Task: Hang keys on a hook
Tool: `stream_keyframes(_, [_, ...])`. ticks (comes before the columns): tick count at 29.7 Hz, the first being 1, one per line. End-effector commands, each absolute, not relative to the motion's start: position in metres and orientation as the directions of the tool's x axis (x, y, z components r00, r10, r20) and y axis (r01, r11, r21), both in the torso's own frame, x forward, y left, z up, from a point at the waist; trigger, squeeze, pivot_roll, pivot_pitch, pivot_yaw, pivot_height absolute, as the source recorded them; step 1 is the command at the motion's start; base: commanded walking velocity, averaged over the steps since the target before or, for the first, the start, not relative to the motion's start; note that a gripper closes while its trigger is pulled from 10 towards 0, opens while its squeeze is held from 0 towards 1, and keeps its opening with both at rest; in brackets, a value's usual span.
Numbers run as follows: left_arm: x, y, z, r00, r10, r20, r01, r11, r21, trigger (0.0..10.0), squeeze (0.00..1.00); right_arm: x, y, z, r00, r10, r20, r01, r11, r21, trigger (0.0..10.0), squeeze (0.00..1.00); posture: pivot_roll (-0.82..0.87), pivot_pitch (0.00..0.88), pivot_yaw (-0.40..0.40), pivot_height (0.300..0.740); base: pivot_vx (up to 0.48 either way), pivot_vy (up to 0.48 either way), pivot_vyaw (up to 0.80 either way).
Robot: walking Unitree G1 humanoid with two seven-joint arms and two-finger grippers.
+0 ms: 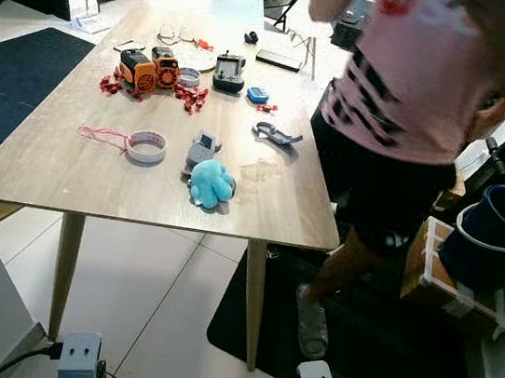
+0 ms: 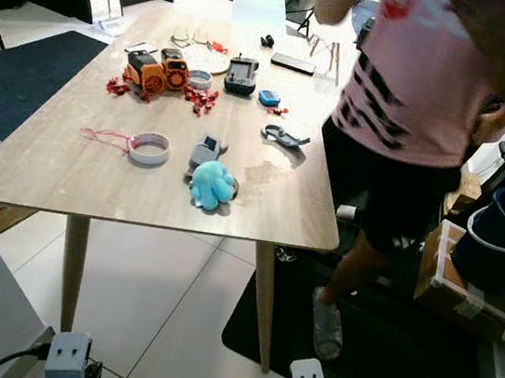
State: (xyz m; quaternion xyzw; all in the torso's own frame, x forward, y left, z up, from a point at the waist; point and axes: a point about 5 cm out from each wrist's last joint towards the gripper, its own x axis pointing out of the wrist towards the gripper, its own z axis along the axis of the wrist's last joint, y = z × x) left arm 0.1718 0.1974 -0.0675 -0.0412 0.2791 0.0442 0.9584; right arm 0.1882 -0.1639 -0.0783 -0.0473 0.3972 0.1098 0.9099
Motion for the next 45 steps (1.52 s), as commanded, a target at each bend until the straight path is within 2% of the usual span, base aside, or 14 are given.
stream_keyframes(1, [0.1662,0.1945,-0.0704,0.833,0.049,-0.55,-0.097,0.994,-0.058,10.0,0.0,0.1843,-0.1669,-0.0802,0.65,0.157,-0.743,-0.241,0.97,-0.006,10.0,0.0,0.08,0.04,-0.074,0.74,0.0,0.0,0.0])
stream_keyframes(45, [0.1688,0.1956,-0.0704,0.831,0.021,-0.556,-0.06,0.997,-0.052,10.0,0.0,0.1794,-0.1655,-0.0829,0.641,0.145,-0.754,-0.224,0.975,-0.002,10.0,0.0,0.08,0.046,-0.058,0.74,0.0,0.0,0.0])
